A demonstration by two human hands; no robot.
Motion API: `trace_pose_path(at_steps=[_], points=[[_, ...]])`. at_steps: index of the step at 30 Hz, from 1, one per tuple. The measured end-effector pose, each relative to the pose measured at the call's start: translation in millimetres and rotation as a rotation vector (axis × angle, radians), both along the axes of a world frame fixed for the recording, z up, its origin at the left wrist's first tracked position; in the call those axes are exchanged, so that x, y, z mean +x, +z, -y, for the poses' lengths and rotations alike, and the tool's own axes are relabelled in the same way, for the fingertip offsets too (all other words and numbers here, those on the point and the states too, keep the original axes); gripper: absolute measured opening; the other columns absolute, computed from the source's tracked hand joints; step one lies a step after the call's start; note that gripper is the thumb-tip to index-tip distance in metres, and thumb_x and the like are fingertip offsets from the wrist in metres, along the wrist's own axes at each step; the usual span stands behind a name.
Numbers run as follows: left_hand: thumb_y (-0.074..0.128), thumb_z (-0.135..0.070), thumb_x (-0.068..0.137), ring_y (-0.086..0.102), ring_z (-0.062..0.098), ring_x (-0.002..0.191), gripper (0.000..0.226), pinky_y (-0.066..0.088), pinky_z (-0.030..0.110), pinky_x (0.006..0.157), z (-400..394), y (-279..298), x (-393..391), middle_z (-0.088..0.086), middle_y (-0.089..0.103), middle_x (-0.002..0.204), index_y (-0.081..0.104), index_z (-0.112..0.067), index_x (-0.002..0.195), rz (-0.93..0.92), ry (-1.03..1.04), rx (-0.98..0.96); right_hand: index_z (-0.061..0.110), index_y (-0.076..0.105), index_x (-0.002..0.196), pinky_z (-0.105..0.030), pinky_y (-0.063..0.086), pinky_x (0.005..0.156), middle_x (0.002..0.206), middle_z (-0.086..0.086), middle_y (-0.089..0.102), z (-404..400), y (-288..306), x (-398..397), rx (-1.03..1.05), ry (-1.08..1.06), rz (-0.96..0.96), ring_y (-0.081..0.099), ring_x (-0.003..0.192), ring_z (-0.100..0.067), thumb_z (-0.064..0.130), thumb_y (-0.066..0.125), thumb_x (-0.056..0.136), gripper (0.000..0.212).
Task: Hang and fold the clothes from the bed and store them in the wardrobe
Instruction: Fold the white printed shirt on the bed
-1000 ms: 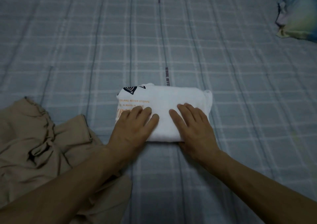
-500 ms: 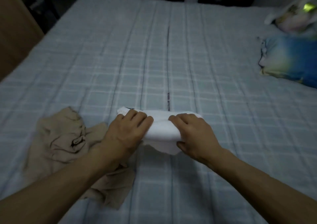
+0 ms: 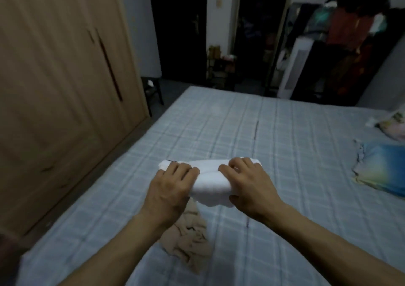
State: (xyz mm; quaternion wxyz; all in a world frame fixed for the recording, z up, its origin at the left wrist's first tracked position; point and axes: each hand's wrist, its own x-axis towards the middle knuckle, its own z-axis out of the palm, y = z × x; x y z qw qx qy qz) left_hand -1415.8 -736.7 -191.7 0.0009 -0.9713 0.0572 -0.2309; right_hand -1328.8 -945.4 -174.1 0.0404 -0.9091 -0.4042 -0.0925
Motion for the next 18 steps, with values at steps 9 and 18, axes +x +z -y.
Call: trace_pose_path(at_steps=[9, 18], points=[[0.075, -0.008, 0.064, 0.062, 0.032, 0.093, 0.047, 0.051, 0.04, 0.068, -91, 86, -118, 0.007, 0.066, 0.103, 0.067, -0.011, 0.11, 0.111, 0.238, -0.039, 0.022, 0.058, 0.12, -0.039, 0.043, 0.079, 0.113, -0.003, 0.056, -119, 97, -77, 0.063, 0.216, 0.106, 0.052, 0.097, -0.028, 0.026, 0.072, 0.064, 0.058], [0.081, -0.024, 0.06, 0.063, 0.034, 0.095, 0.055, 0.053, 0.043, 0.075, -236, 143, -270, 0.008, 0.066, 0.105, 0.067, -0.01, 0.11, 0.134, 0.424, 0.059, 0.024, 0.06, 0.118, -0.038, 0.046, 0.077, 0.11, -0.003, 0.057, -294, 145, -189, 0.167, 0.43, 0.201, 0.054, 0.095, -0.029, 0.028, 0.076, 0.058, 0.062]])
